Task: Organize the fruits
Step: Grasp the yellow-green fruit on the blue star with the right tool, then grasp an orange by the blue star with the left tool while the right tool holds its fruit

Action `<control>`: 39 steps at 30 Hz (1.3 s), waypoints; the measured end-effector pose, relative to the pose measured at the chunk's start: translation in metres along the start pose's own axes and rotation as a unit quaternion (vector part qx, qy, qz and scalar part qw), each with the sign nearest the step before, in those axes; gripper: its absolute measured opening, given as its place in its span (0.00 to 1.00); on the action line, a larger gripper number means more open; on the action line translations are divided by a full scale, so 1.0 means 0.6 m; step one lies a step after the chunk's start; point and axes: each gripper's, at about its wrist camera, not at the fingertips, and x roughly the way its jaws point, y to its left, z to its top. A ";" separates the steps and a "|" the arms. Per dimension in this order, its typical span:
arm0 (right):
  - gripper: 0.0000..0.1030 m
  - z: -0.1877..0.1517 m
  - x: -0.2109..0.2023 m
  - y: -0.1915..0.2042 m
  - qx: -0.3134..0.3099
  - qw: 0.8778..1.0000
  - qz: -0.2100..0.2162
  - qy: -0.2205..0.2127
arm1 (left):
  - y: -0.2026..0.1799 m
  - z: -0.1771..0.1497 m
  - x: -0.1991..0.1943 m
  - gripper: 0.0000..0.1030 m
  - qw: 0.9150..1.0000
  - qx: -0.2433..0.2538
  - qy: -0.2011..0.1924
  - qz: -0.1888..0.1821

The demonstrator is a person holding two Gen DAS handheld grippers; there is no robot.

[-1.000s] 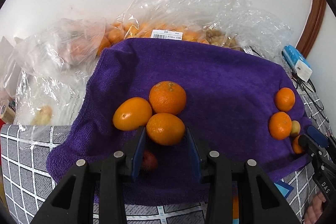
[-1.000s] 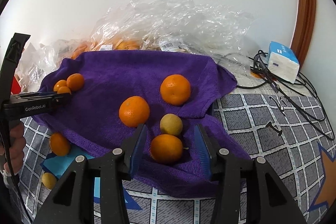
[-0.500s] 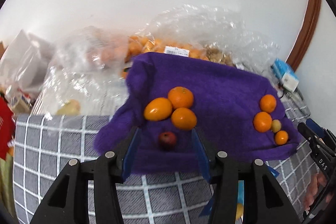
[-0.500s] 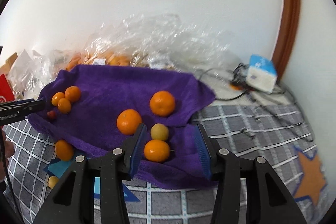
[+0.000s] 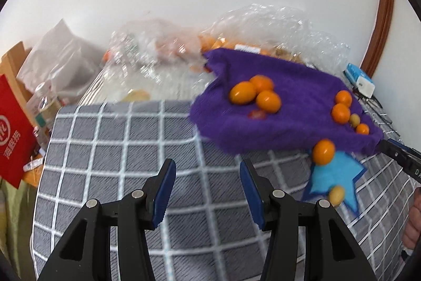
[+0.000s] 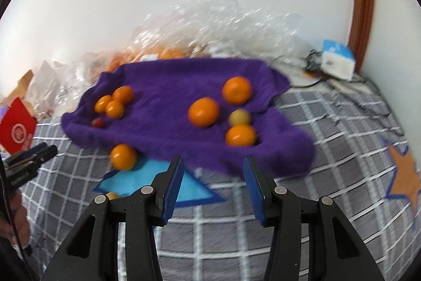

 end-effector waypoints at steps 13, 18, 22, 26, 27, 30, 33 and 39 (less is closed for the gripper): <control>0.45 -0.048 0.020 0.128 -0.063 0.995 0.071 0.020 | 0.056 -0.044 0.017 0.47 0.998 -0.057 0.025 0.014; 0.45 -0.062 0.035 0.150 -0.078 0.993 0.082 0.033 | 0.041 -0.046 0.020 0.47 0.998 -0.034 0.023 0.041; 0.40 -0.074 0.057 0.157 -0.081 0.992 0.082 0.061 | 0.044 -0.045 0.021 0.47 0.998 -0.037 0.024 0.040; 0.25 -0.077 0.054 0.168 -0.098 0.991 0.078 0.050 | 0.044 -0.045 0.024 0.47 0.998 -0.035 0.026 0.043; 0.25 -0.078 0.052 0.169 -0.101 0.991 0.076 0.048 | 0.044 -0.045 0.024 0.47 0.998 -0.035 0.025 0.043; 0.25 -0.075 0.037 0.161 -0.104 0.992 0.070 0.032 | 0.044 -0.044 0.024 0.47 0.998 -0.036 0.025 0.042; 0.25 -0.070 0.019 0.134 -0.102 0.992 0.066 0.019 | 0.045 -0.045 0.025 0.47 0.998 -0.038 0.025 0.039; 0.25 -0.063 0.004 0.055 -0.096 0.995 0.025 0.013 | 0.047 -0.045 0.025 0.47 0.998 -0.036 0.026 0.041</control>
